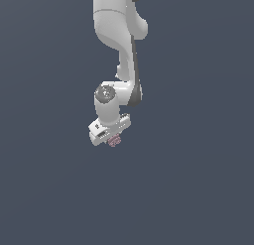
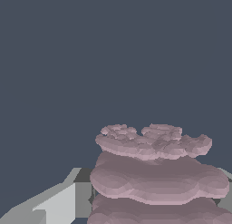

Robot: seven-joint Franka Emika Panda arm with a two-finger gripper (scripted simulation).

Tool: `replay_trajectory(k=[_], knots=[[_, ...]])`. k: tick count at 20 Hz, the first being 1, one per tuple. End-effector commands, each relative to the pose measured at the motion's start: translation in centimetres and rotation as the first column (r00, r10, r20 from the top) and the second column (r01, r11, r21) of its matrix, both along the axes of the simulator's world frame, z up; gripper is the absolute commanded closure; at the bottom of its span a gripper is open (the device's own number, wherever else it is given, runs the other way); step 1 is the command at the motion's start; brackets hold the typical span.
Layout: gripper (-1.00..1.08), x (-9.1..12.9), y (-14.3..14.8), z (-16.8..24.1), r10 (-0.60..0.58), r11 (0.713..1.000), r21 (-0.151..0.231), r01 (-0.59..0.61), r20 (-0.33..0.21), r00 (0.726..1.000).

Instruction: Pick up the object and move it to a goal position.

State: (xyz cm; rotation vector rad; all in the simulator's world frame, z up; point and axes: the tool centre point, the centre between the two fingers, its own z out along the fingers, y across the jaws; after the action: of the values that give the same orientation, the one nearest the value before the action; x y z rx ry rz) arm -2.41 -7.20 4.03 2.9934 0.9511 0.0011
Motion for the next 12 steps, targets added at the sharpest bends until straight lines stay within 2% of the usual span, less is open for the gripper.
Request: replay_trajectory(k=[1, 12], knots=[[1.08, 0.0, 0.1, -0.1, 0.001, 1.000, 0.001, -0.001, -0.001, 1.000], [1.08, 0.0, 0.7, 0.9, 0.000, 1.000, 0.000, 0.000, 0.000, 1.000]])
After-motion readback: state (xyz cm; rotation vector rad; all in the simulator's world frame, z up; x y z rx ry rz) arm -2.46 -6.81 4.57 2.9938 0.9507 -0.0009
